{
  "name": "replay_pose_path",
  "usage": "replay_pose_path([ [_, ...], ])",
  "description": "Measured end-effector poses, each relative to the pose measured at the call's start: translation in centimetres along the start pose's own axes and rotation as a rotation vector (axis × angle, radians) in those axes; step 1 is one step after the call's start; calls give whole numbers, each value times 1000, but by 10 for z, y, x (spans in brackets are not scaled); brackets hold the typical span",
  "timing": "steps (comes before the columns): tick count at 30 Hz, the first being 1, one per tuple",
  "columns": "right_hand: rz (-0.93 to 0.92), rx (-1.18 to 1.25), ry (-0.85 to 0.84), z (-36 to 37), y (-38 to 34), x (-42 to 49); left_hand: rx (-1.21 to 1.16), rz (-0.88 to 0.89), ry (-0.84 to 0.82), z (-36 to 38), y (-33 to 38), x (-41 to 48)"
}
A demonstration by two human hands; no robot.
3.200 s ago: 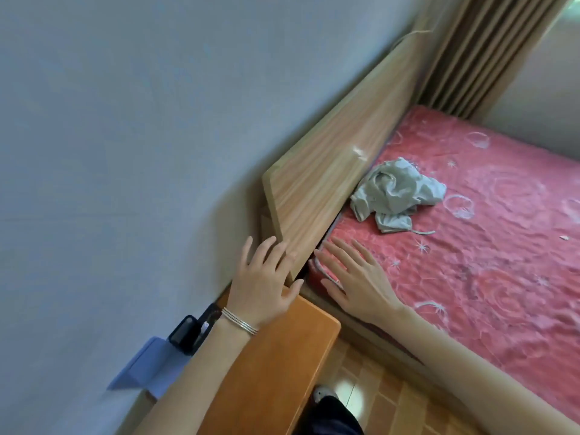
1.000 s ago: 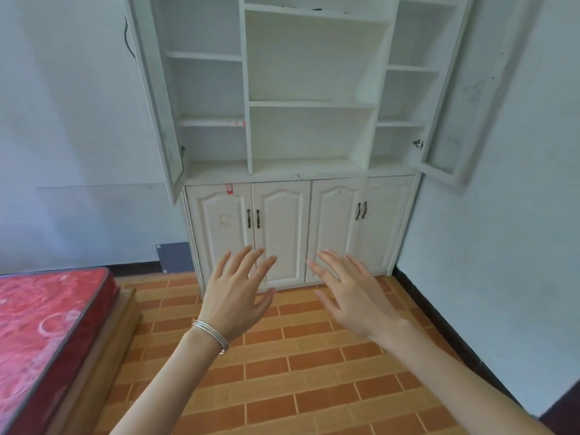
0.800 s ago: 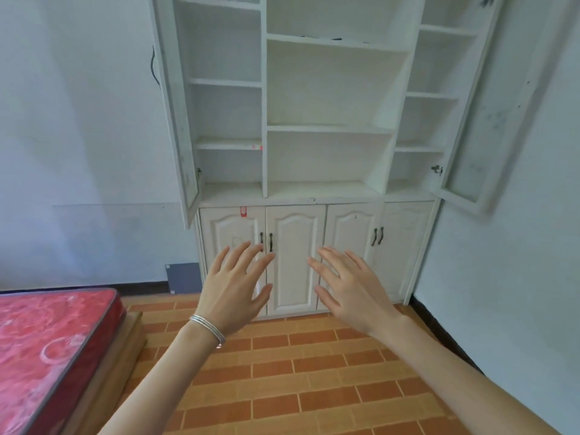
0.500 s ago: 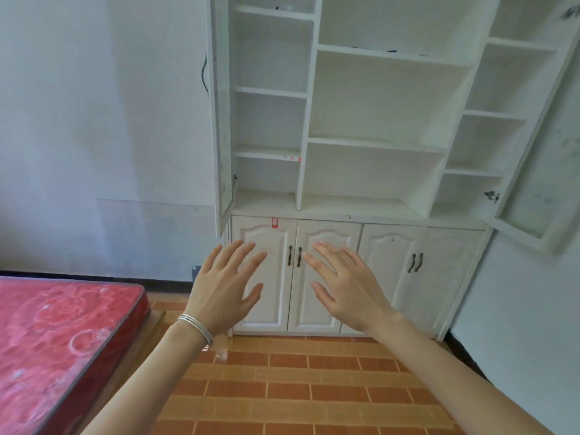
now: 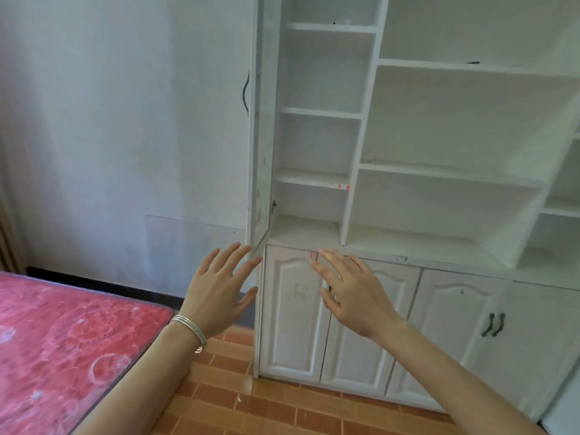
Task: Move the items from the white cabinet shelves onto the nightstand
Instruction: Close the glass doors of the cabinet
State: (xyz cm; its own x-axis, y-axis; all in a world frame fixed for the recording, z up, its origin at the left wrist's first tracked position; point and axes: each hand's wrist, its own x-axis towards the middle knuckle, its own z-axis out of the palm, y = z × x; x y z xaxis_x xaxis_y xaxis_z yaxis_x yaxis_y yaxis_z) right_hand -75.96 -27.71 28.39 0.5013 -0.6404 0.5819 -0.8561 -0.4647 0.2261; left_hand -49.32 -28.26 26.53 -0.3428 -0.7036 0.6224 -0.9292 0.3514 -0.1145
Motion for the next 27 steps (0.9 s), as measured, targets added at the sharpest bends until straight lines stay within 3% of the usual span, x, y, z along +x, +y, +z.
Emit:
replay_pose_path([
  [14,-56,44,49,101,81,115,127,6,-15,84,-79,124],
  [27,55,-11,66,186,89,227,143,243,-7,172,-208,243],
])
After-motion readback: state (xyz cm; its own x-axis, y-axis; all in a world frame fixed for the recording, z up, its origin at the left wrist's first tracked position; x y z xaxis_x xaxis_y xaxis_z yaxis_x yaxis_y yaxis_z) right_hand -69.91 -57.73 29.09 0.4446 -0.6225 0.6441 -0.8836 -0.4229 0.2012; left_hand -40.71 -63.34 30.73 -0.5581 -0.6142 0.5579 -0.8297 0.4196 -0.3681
